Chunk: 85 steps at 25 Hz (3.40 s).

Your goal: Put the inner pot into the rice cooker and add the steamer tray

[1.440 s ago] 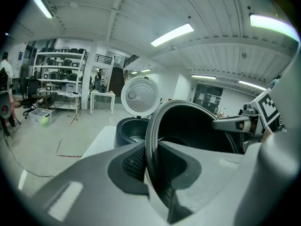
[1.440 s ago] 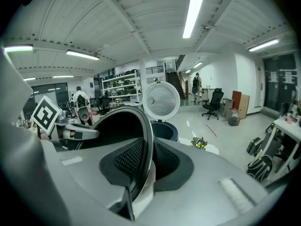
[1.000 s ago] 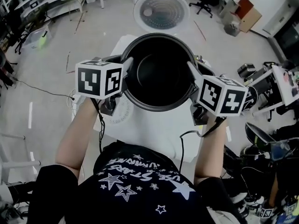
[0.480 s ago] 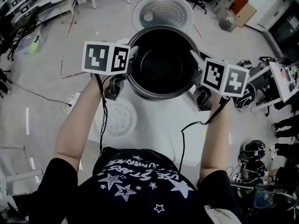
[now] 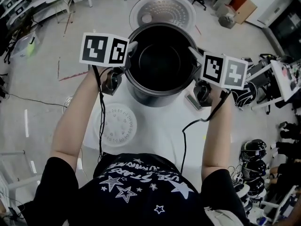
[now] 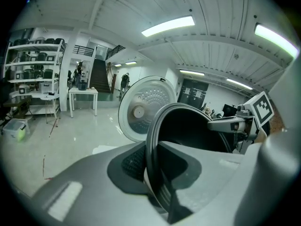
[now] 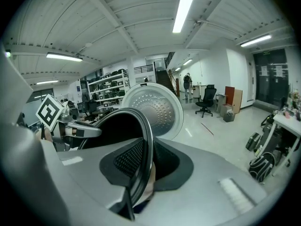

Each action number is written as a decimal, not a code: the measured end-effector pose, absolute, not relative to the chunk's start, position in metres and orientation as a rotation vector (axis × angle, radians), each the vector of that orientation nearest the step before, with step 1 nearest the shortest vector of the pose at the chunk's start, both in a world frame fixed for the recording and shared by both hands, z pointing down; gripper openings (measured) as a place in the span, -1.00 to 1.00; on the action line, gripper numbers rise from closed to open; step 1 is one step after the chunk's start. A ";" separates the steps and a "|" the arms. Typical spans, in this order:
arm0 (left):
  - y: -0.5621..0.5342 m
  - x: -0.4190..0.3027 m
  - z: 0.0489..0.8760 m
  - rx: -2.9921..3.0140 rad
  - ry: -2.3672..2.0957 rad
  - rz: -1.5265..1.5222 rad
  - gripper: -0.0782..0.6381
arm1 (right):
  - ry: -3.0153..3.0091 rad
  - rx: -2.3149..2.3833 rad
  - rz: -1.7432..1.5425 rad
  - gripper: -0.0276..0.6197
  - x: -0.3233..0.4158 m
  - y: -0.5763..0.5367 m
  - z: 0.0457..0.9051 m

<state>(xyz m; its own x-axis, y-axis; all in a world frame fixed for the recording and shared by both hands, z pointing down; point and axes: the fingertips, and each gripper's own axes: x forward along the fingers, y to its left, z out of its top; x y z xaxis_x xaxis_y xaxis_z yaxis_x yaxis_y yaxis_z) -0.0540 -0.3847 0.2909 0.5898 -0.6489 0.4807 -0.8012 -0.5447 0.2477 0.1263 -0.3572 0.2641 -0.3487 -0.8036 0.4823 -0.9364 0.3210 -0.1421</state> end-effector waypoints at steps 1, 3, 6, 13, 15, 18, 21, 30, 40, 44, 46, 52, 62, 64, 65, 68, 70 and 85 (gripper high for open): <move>-0.387 -0.053 0.295 2.373 -1.158 0.473 -0.59 | -2.261 1.554 0.583 -0.66 0.127 -0.359 0.269; -0.391 -0.051 0.304 2.360 -1.155 0.492 -0.59 | -2.244 1.545 0.600 -0.66 0.129 -0.362 0.280; -0.400 -0.050 0.319 2.336 -1.145 0.523 -0.58 | -2.217 1.536 0.627 -0.66 0.128 -0.370 0.295; -0.408 -0.043 0.350 2.303 -1.108 0.574 -0.58 | -2.162 1.544 0.688 -0.65 0.136 -0.382 0.326; -0.410 -0.041 0.359 2.296 -1.101 0.587 -0.58 | -2.146 1.541 0.699 -0.65 0.137 -0.383 0.334; -0.413 -0.040 0.370 2.292 -1.099 0.613 -0.58 | -2.123 1.537 0.713 -0.64 0.139 -0.386 0.347; -0.418 -0.034 0.378 2.297 -1.099 0.638 -0.58 | -2.108 1.534 0.727 -0.64 0.145 -0.392 0.357; -0.426 -0.031 0.401 2.321 -1.124 0.747 -0.58 | -2.063 1.518 0.745 -0.64 0.148 -0.399 0.385; -0.431 -0.031 0.423 2.322 -1.134 0.834 -0.57 | -2.013 1.492 0.655 -0.63 0.149 -0.401 0.409; -0.432 -0.031 0.428 2.339 -1.163 0.884 -0.56 | -1.995 1.496 0.629 -0.62 0.149 -0.402 0.416; -0.433 -0.029 0.431 2.345 -1.187 0.908 -0.55 | -1.983 1.498 0.623 -0.62 0.152 -0.402 0.420; -0.437 -0.025 0.429 2.396 -1.244 0.964 -0.53 | -1.945 1.523 0.547 -0.61 0.156 -0.404 0.424; -0.435 -0.019 0.432 2.506 -1.237 0.993 -0.32 | -1.965 1.504 0.451 -0.34 0.154 -0.403 0.431; -0.434 -0.016 0.434 2.526 -1.217 1.022 -0.18 | -1.986 1.494 0.450 -0.31 0.151 -0.404 0.431; -0.434 -0.016 0.433 2.533 -1.217 1.020 -0.08 | -1.994 1.493 0.449 -0.28 0.149 -0.404 0.429; -0.435 -0.020 0.422 2.558 -1.257 0.974 0.09 | -2.014 1.521 0.413 -0.18 0.147 -0.403 0.418; -0.433 -0.024 0.411 2.573 -1.291 0.943 0.13 | -2.033 1.546 0.390 -0.15 0.148 -0.401 0.407; -0.360 -0.055 0.339 2.634 -1.504 0.713 0.14 | -2.216 1.654 0.286 -0.13 0.140 -0.349 0.347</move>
<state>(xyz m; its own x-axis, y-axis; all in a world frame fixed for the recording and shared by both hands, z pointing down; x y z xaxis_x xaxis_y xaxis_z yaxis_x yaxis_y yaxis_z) -0.0548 -0.3602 0.3386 0.4295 -0.8101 0.3992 -0.8218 -0.5338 -0.1992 0.1397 -0.3488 0.3466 -0.2502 -0.8814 0.4007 -0.9542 0.2946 0.0520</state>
